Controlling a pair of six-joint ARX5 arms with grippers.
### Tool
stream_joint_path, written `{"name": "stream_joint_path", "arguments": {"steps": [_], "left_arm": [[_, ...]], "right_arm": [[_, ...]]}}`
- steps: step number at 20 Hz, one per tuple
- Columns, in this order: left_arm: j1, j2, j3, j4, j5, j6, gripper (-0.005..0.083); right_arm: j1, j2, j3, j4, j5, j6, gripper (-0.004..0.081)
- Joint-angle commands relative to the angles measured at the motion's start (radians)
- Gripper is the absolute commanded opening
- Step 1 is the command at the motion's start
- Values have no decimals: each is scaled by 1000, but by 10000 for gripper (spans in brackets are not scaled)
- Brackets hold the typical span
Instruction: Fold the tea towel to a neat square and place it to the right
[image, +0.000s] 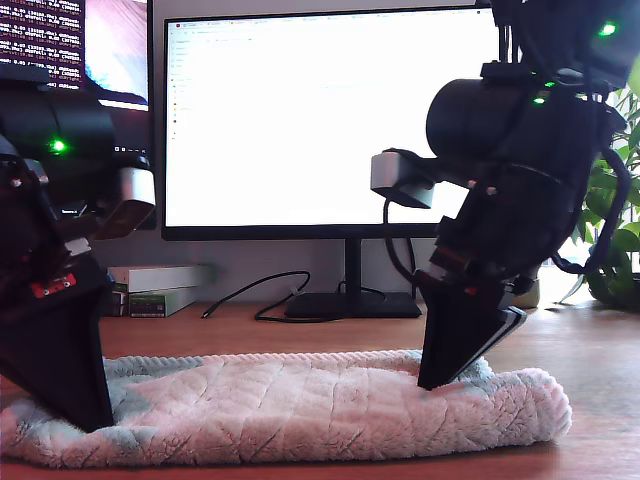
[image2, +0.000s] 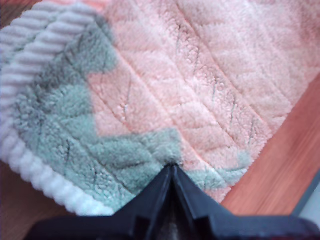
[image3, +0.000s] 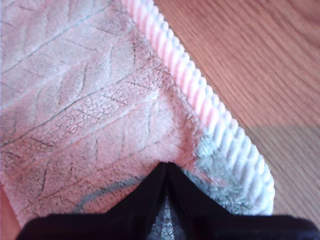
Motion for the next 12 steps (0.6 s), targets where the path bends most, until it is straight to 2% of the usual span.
{"name": "stream_joint_path", "arguments": {"steps": [1, 3, 7, 12], "left_arm": [[13, 63, -13, 47, -98, 2, -22], [32, 76, -9, 72, -130, 9, -22], [47, 135, 27, 91, -148, 11, -22], [42, 217, 91, 143, -147, 28, -22]], "right_arm": [[2, 97, -57, -14, 64, 2, -11], [0, 95, -56, -34, 90, 12, -11], [3, 95, -56, -100, 92, 58, -11], [57, 94, -56, -190, 69, 123, -11]]}}
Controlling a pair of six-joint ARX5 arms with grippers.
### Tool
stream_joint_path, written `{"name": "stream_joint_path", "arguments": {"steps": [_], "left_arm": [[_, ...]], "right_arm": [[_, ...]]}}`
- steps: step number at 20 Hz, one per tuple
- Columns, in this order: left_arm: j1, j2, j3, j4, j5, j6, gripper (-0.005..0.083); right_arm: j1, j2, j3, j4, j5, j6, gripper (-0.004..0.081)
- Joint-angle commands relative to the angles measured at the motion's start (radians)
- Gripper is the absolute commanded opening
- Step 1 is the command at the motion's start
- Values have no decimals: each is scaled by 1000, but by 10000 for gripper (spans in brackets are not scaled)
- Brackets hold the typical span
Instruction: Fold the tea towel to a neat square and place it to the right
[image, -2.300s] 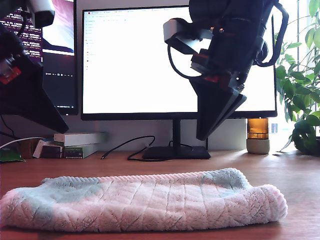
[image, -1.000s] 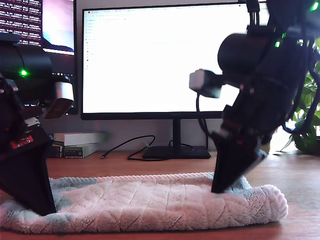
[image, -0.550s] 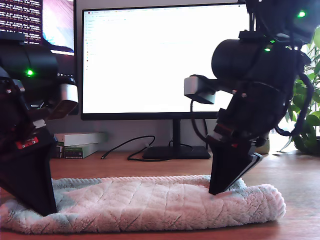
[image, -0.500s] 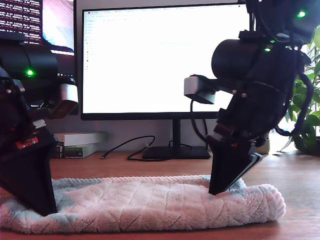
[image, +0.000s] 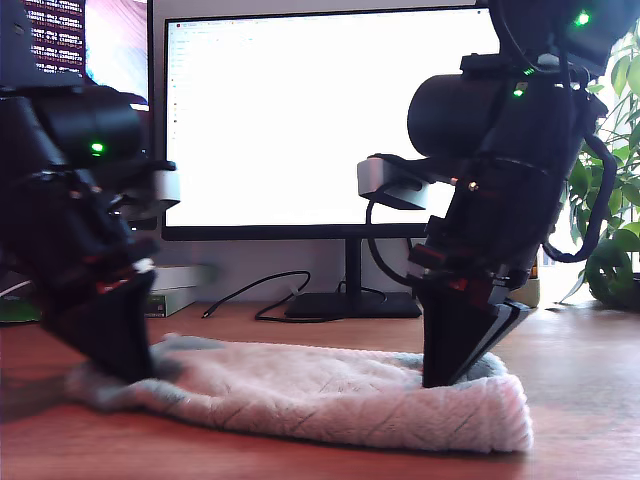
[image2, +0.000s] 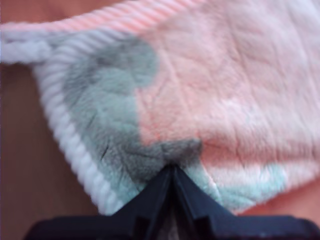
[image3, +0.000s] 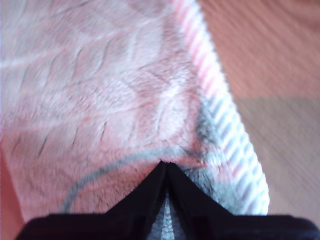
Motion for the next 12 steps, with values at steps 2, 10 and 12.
{"name": "stream_joint_path", "arguments": {"steps": [2, 10, 12], "left_arm": [[7, 129, -5, 16, -39, 9, -22], [-20, 278, 158, 53, 2, 29, -22], [-49, 306, 169, 89, 5, 47, -22]], "right_arm": [[51, 88, -93, -82, -23, 33, -11], [160, 87, -84, -56, -113, 144, -11], [165, 87, -67, -47, -144, 178, -11]]}}
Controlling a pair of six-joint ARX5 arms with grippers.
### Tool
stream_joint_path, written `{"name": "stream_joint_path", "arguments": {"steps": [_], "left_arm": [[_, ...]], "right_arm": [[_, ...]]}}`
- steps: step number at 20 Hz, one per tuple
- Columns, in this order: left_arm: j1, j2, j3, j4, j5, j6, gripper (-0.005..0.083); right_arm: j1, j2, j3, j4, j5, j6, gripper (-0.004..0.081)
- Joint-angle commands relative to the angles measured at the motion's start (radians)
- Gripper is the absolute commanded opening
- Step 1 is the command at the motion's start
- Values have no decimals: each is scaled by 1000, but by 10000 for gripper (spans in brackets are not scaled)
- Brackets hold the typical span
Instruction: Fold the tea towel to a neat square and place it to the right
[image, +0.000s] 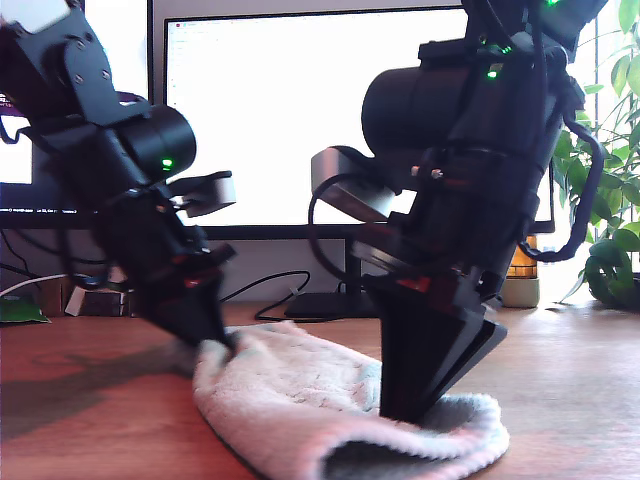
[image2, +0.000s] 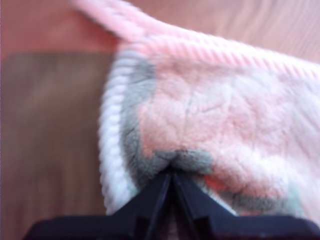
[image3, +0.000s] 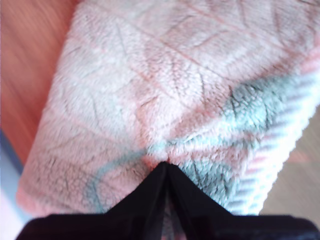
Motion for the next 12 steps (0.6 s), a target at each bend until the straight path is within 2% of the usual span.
{"name": "stream_joint_path", "arguments": {"steps": [1, 6, 12], "left_arm": [[-29, 115, -40, 9, -20, 28, -22], [-68, 169, 15, 29, -19, 41, -22], [-68, 178, 25, 115, -22, 71, -22]], "right_arm": [[27, 80, -50, -13, -20, 55, -11], [73, 80, 9, 28, -51, 100, -11], [85, 80, 16, 41, -50, 141, -11]]}}
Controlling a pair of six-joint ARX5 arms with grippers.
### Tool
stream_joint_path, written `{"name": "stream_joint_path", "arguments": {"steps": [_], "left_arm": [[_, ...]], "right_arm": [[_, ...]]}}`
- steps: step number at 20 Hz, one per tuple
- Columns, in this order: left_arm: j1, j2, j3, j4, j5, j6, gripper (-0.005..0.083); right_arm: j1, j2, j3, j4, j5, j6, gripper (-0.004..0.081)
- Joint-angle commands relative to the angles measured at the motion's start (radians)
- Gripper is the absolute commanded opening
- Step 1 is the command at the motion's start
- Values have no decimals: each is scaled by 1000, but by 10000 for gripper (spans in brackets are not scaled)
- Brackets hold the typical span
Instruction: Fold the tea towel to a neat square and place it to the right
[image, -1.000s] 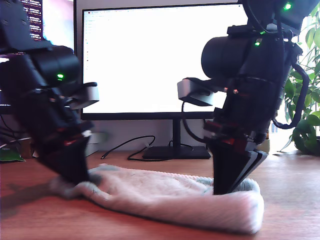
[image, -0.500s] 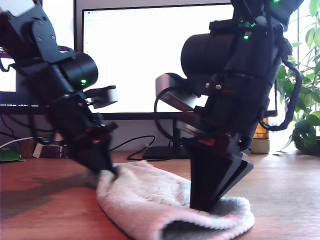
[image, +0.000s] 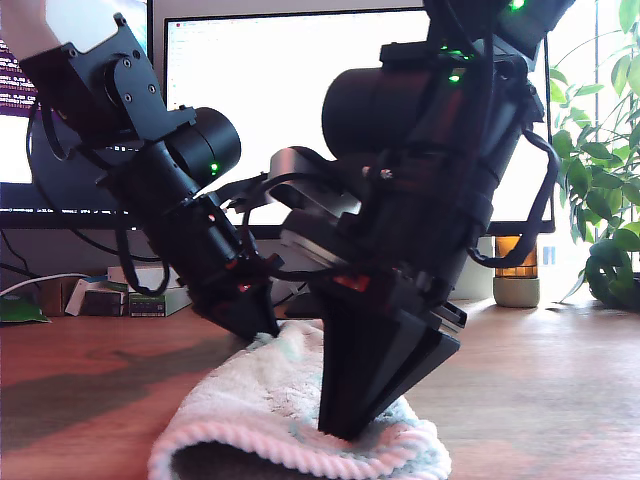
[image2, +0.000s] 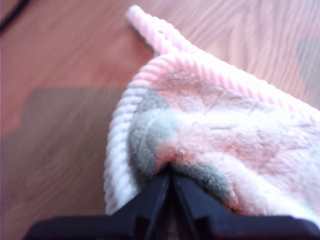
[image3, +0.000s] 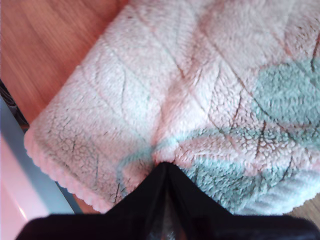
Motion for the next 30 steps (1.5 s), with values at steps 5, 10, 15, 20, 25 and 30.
{"name": "stream_joint_path", "arguments": {"steps": [5, 10, 15, 20, 25, 30], "left_arm": [[-3, 91, -23, -22, -21, 32, -22], [10, 91, 20, -104, -76, 117, -22], [24, 90, 79, -204, -148, 194, -22], [39, 90, 161, -295, -178, 232, -22], [39, 89, 219, -354, -193, 237, -22], [39, 69, 227, -383, -193, 240, -22]], "right_arm": [[14, 36, -22, 40, 2, 46, -11], [13, 36, -22, 21, 45, 46, -11], [12, 37, -22, 13, 47, 46, -11], [12, 37, -22, 19, 48, 68, -11], [11, 37, -22, 19, 54, 81, -11], [12, 37, -22, 52, 53, 101, -11]]}}
